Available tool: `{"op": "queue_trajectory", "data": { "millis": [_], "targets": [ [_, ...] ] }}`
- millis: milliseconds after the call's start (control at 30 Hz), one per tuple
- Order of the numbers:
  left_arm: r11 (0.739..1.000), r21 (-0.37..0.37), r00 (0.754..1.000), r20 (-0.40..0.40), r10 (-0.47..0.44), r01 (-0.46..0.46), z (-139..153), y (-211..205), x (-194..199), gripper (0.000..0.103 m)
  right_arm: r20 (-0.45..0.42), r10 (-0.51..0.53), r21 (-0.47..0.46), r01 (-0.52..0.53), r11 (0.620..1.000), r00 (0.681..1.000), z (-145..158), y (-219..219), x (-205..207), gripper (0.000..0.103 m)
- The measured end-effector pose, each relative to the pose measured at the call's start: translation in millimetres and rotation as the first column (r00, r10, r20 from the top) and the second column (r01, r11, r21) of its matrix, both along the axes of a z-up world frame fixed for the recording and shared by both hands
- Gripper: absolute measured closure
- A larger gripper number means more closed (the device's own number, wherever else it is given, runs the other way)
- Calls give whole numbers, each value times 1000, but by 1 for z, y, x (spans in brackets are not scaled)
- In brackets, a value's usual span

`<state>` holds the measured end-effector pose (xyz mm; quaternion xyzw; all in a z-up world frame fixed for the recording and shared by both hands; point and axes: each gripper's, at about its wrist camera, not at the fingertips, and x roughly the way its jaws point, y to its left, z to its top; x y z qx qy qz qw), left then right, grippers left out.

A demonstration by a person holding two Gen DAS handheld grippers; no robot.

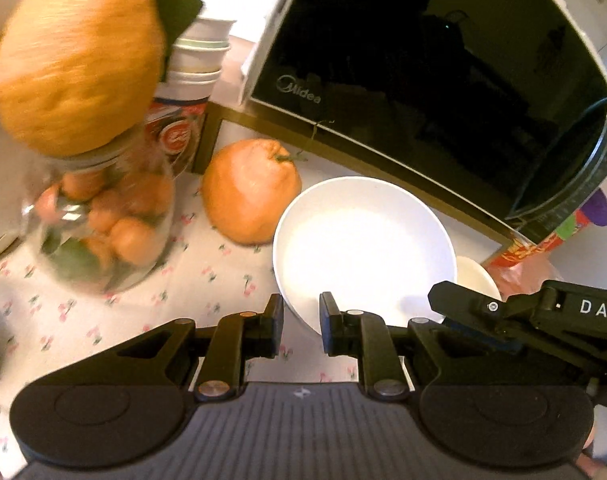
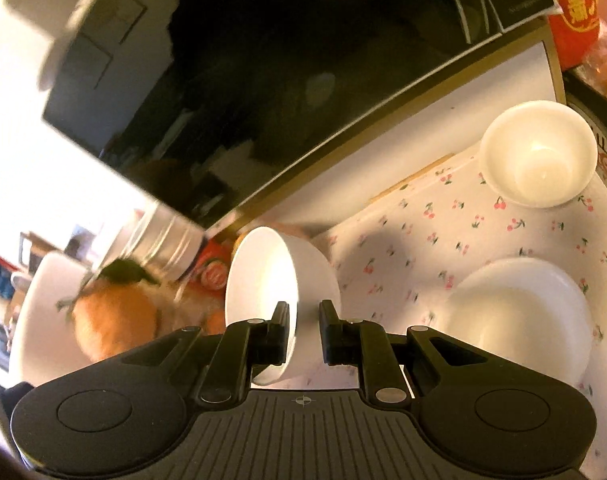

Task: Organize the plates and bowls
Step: 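Lift the white bowl with both tools and lower it beside the other bowls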

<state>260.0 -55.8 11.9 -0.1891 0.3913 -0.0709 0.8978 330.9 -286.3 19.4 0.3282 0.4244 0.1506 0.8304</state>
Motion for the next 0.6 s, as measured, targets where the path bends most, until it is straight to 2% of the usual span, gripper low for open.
{"op": "queue_trajectory", "data": {
  "millis": [233, 400, 533, 600],
  "targets": [
    [999, -42, 1000, -11, -3, 3, 7, 22, -31, 86, -16, 33, -37, -33, 999, 999, 8, 13, -32, 87],
    [998, -57, 999, -8, -37, 36, 5, 23, -43, 86, -38, 36, -44, -37, 998, 999, -3, 8, -52, 87],
    [997, -42, 997, 42, -69, 71, -9, 20, -48, 85, -37, 21, -28, -23, 999, 999, -19, 2, -60, 87],
    [996, -16, 996, 31, -84, 84, -19, 16, -44, 85, -33, 15, -31, -16, 999, 999, -30, 1, -58, 87]
  ]
}}
